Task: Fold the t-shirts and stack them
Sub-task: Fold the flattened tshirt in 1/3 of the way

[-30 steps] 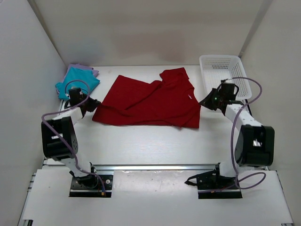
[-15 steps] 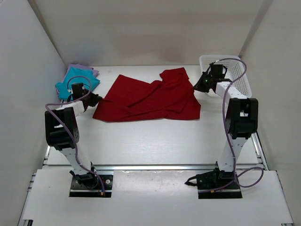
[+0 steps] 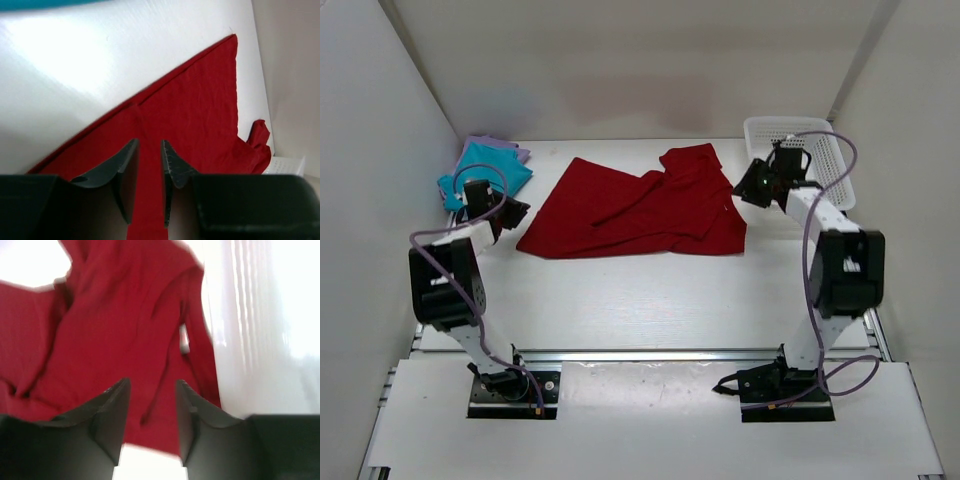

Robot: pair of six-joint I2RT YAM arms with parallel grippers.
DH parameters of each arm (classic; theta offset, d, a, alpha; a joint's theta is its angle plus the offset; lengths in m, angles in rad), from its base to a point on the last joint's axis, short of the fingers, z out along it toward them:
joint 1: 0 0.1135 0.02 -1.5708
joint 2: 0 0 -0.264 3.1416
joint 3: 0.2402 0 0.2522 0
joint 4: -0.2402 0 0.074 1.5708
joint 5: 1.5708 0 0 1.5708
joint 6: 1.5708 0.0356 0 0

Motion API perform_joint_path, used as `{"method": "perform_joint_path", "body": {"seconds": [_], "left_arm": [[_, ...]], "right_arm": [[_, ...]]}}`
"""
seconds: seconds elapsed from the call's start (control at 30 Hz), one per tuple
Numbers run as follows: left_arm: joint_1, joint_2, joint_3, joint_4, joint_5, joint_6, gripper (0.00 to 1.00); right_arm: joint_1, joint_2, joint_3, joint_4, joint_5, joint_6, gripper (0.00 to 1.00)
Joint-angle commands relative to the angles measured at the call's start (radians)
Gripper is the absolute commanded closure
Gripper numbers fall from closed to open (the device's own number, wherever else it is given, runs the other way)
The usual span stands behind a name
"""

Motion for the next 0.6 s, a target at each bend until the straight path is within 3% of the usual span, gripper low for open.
{"method": "perform_joint_path", "body": {"seconds": [0.0, 0.03, 0.07, 0.1, 0.17, 0.2, 0.3, 0.37, 0.57], "left_arm": [[0.009, -0.195, -0.132, -0.018, -0.023, 0.026, 0.66], [0.009, -0.235, -0.196, -0.008, -0.018, 0.027, 0.66], [0.012, -0.256, -0.226, -0.005, -0.02, 0.032, 0.67], [0.016, -0.281, -0.28, -0.006, -0.02, 0.029, 0.67], [0.042, -0.31, -0.356, 0.012, -0.009, 0.027, 0.67], [0.056, -0.316, -0.39, 0.012, 0.004, 0.024, 0.66], [0.084, -0.278, -0.414, 0.022, 0.043, 0.008, 0.61], [0.089, -0.234, -0.399, 0.003, 0.049, 0.017, 0.59], [0.116, -0.142, -0.436, 0.069, 0.069, -0.011, 0.57]], "right_arm": [[0.007, -0.217, -0.23, 0.13, 0.012, 0.034, 0.65], [0.003, -0.28, -0.273, 0.185, 0.005, 0.043, 0.73], [0.001, -0.305, -0.376, 0.217, -0.003, 0.055, 0.91], [0.001, -0.349, -0.471, 0.248, -0.012, 0.069, 1.0], [-0.002, -0.398, -0.584, 0.314, -0.005, 0.086, 1.0], [-0.017, -0.418, -0.657, 0.352, -0.009, 0.091, 0.99], [-0.054, -0.448, -0.747, 0.406, -0.034, 0.103, 0.73], [-0.056, -0.428, -0.762, 0.425, -0.044, 0.111, 0.62], [-0.071, -0.31, -0.778, 0.503, -0.042, 0.155, 0.55]]}}
